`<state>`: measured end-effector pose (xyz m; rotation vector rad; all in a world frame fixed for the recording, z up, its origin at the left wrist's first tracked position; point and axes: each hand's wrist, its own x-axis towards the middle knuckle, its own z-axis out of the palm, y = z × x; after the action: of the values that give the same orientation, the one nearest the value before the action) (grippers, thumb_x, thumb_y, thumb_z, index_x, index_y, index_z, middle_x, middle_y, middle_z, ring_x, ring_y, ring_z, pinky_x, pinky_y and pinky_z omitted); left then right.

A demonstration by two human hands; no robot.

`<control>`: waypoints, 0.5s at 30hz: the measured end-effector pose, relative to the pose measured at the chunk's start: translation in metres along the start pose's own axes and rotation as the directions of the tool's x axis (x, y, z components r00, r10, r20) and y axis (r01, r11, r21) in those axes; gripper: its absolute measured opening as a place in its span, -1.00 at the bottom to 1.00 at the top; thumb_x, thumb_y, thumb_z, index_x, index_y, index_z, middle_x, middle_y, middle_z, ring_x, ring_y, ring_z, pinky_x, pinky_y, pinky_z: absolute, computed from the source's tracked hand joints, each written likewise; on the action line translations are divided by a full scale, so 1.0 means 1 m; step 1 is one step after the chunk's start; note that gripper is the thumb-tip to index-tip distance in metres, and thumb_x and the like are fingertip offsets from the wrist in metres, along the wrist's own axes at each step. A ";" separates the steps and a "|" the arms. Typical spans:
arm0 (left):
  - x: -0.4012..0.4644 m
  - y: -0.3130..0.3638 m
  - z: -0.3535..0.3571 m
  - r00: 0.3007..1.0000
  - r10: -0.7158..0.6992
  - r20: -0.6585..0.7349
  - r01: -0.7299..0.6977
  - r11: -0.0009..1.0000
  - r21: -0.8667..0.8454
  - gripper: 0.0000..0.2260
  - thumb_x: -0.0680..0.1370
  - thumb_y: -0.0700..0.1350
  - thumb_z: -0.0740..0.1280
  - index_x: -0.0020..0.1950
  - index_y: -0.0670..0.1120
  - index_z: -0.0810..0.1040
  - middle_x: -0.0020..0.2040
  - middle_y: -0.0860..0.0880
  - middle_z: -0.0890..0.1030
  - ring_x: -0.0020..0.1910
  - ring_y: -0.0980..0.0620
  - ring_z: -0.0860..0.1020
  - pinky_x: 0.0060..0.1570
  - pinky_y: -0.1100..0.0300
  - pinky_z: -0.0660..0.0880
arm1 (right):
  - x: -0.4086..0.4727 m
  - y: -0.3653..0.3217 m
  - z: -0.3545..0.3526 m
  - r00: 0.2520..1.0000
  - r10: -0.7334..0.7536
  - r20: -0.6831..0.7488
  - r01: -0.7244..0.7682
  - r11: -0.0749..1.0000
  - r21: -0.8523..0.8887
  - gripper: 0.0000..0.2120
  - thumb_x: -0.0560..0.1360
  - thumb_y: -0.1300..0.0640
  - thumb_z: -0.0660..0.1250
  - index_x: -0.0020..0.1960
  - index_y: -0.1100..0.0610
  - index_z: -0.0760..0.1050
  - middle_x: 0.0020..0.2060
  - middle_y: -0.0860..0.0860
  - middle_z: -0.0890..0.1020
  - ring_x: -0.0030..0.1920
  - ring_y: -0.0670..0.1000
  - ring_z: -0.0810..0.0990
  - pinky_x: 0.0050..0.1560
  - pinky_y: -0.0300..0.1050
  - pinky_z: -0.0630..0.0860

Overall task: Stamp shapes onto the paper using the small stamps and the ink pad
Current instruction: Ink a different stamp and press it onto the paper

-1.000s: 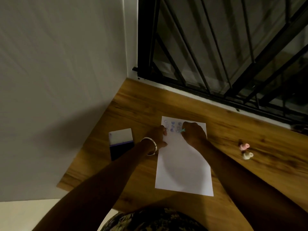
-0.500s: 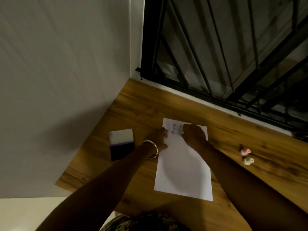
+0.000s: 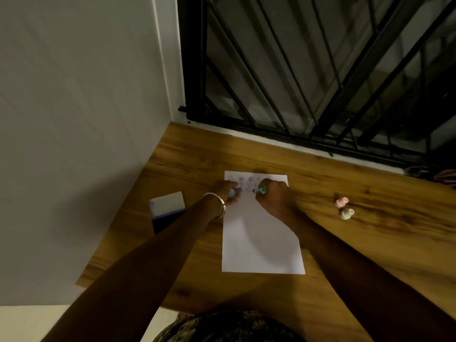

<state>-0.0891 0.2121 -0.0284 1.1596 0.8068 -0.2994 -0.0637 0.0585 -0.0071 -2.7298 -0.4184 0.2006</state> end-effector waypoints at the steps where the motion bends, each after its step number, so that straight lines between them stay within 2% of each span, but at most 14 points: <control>1: -0.001 -0.001 0.006 1.000 -0.012 0.028 0.013 0.999 -0.034 -0.91 0.56 -0.17 0.27 0.00 -0.19 0.49 -0.18 -0.11 0.59 -0.27 0.00 0.53 -0.22 0.15 0.49 | -0.004 0.000 0.000 1.000 -0.004 -0.012 0.004 1.000 0.011 -0.72 0.47 0.10 0.36 0.16 0.15 0.56 0.08 0.11 0.67 -0.01 0.12 0.66 -0.08 -0.19 0.52; 4: -0.003 -0.005 0.025 0.997 -0.003 0.072 0.007 0.998 -0.058 -0.72 0.59 -0.11 0.24 0.23 -0.23 0.48 0.09 -0.22 0.60 -0.08 -0.11 0.57 -0.04 0.03 0.53 | -0.012 0.002 -0.004 0.998 -0.038 -0.039 0.040 0.999 0.031 -0.71 0.43 0.08 0.37 0.13 0.13 0.56 0.04 0.12 0.68 -0.01 0.15 0.65 -0.01 -0.09 0.56; 7: -0.006 -0.011 0.045 0.997 0.002 0.083 0.003 0.998 -0.057 -0.65 0.62 -0.05 0.15 0.26 -0.24 0.51 0.18 -0.22 0.57 0.09 -0.18 0.55 0.09 -0.02 0.51 | -0.018 0.007 -0.010 0.997 -0.068 -0.022 0.068 0.998 0.001 -0.77 0.45 0.08 0.33 0.08 0.12 0.56 -0.02 0.13 0.69 -0.04 0.16 0.64 -0.05 -0.05 0.59; 9: -0.008 -0.014 0.057 0.994 -0.008 0.109 0.015 0.998 -0.067 -0.67 0.61 -0.05 0.16 0.22 -0.23 0.53 0.13 -0.22 0.59 0.07 -0.16 0.57 0.05 0.00 0.53 | -0.021 0.013 -0.013 0.996 -0.084 -0.019 0.084 0.996 -0.014 -0.78 0.47 0.12 0.32 0.09 0.14 0.56 -0.02 0.14 0.68 -0.05 0.15 0.64 -0.07 -0.05 0.59; 13: -0.013 -0.019 0.081 0.983 -0.023 0.182 0.038 0.996 -0.082 -0.81 0.56 -0.11 0.19 -0.07 -0.16 0.57 -0.09 -0.16 0.61 -0.17 -0.05 0.57 -0.21 0.10 0.55 | -0.028 0.032 -0.018 0.993 -0.107 -0.047 0.106 0.994 -0.009 -0.82 0.51 0.13 0.32 0.08 0.16 0.57 -0.02 0.12 0.69 -0.08 0.12 0.66 -0.12 -0.14 0.53; 15: -0.014 -0.021 0.091 0.980 -0.031 0.198 0.049 0.995 -0.086 -0.83 0.55 -0.14 0.19 -0.03 -0.17 0.55 -0.15 -0.13 0.60 -0.19 -0.03 0.57 -0.27 0.12 0.54 | -0.032 0.041 -0.021 0.993 -0.105 -0.056 0.104 0.994 -0.030 -0.80 0.54 0.11 0.31 0.12 0.16 0.56 0.03 0.11 0.68 -0.02 0.10 0.66 -0.01 -0.12 0.56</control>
<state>-0.0739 0.1194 -0.0182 1.0124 0.6637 -0.4001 -0.0793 0.0053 -0.0005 -2.7234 -0.5498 0.0892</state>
